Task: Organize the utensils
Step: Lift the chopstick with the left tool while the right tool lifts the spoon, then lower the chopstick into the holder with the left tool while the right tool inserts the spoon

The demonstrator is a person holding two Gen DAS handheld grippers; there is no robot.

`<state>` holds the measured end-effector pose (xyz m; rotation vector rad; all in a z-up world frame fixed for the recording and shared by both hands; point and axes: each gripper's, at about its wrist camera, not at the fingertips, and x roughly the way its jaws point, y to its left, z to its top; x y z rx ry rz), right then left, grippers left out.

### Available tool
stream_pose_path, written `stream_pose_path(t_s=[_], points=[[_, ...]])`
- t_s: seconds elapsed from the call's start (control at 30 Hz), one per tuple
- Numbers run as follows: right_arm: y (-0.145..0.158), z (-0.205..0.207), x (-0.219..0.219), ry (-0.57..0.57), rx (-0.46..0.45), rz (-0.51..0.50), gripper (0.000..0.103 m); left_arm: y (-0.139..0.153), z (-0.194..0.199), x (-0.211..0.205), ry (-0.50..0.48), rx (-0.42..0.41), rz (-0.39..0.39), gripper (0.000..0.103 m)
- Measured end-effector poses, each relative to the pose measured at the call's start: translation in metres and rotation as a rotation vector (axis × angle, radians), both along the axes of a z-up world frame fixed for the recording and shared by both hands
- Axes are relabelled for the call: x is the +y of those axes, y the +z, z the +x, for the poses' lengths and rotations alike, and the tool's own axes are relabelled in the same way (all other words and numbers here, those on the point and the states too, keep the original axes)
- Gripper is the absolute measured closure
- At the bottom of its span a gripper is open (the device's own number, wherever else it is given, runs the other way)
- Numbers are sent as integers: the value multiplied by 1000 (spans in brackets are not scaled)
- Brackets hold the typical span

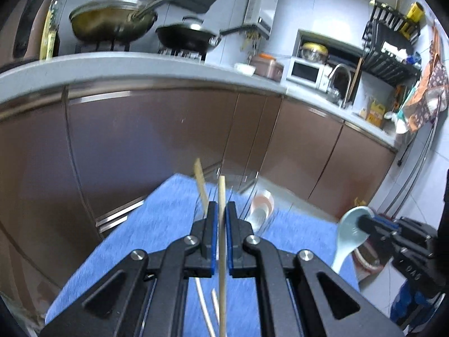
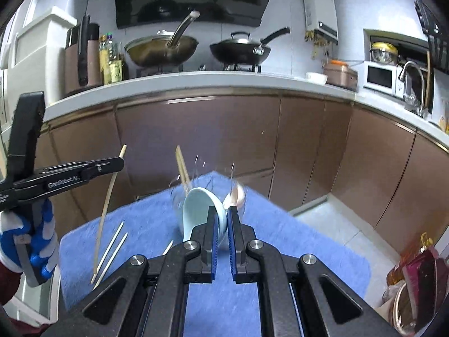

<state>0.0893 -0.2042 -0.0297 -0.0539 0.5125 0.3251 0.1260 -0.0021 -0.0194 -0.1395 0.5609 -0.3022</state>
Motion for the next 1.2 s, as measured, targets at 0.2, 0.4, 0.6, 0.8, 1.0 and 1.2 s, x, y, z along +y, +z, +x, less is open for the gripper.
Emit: stream_pose_path(t_s=[0.2,0.4,0.6,0.8,1.0,1.2], points=[[17,32,2,-30,-59,-1,96,41,26,-7,-5,-114,-67,98],[30,65,6,-85,-139,-2,96,69,60,-9,19,-234,-140,98],[30,95,9,-154,-199,-22,96,72,95,-22,65,-298,-160,98],[18,113,13,-199,-234,-53,96,39,115,-34,152,-333,-119,98],[-8,127,22,-231,-236,-64,96,-9,127,-46,214,-333,-45,98],[-39,136,29,-237,-194,-54,94,-39,125,-47,230,-329,-26,98]])
